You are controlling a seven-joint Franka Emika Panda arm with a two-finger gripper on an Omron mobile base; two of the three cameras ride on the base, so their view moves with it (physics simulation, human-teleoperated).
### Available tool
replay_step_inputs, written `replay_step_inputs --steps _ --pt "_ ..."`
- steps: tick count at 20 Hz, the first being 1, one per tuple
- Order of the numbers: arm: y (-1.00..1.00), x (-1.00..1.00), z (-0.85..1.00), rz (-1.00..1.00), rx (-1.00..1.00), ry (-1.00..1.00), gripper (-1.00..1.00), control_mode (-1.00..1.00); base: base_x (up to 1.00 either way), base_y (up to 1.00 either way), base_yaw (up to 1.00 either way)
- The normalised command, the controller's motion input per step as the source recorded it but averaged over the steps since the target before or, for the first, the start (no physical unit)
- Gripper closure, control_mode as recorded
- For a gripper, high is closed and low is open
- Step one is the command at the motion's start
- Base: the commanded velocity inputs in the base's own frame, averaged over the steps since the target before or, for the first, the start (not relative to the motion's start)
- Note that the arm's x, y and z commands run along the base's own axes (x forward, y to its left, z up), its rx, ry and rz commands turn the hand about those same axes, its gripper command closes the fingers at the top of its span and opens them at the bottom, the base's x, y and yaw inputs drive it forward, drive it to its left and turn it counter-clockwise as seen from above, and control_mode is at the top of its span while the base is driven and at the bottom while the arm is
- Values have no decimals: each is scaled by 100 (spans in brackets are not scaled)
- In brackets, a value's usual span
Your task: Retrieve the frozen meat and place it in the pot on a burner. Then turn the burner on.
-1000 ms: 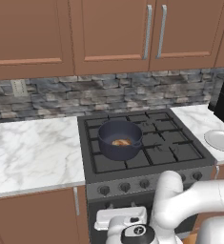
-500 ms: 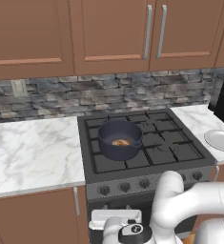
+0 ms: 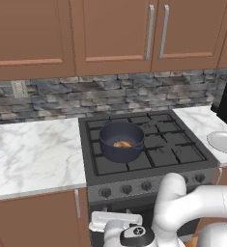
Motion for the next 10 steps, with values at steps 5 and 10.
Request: replay_step_inputs --steps 5,10 --pt "0 1 -28 0 0 -8 -100 -100 0 0 0" --pt "0 0 -18 0 0 -10 -100 -100 0 0 0"
